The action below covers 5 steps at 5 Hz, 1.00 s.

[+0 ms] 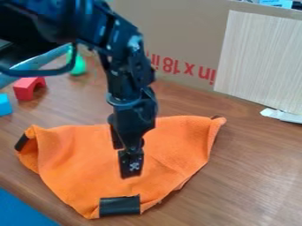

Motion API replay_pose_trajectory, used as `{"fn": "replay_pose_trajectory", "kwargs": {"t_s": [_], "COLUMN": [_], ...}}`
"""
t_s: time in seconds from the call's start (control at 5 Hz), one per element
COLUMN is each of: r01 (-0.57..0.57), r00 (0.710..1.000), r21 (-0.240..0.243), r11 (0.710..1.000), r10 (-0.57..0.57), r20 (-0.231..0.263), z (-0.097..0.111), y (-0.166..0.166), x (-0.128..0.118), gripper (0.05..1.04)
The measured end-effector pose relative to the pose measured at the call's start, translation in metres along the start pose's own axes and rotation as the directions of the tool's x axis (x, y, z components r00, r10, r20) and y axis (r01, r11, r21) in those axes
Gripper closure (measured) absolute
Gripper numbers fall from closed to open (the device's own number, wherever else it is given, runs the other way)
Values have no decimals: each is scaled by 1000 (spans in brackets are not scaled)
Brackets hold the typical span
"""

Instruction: Has not folded or unfolded

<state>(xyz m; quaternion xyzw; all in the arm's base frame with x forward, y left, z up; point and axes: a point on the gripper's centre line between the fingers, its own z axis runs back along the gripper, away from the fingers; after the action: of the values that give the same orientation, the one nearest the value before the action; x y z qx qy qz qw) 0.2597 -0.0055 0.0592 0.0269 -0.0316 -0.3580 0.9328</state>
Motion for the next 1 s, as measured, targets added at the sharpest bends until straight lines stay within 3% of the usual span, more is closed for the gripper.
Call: {"fn": "replay_pose_trajectory", "kwargs": {"t_s": [0.4, 1.0], "r01": [-26, -142], "r00": [999, 988], "r21": [22, 41], "r11": [999, 989], "r10": [27, 144], "r20": [-47, -49], "z": [-23, -27], "y": [20, 74], "x": [10, 31], "gripper": [82, 82]}}
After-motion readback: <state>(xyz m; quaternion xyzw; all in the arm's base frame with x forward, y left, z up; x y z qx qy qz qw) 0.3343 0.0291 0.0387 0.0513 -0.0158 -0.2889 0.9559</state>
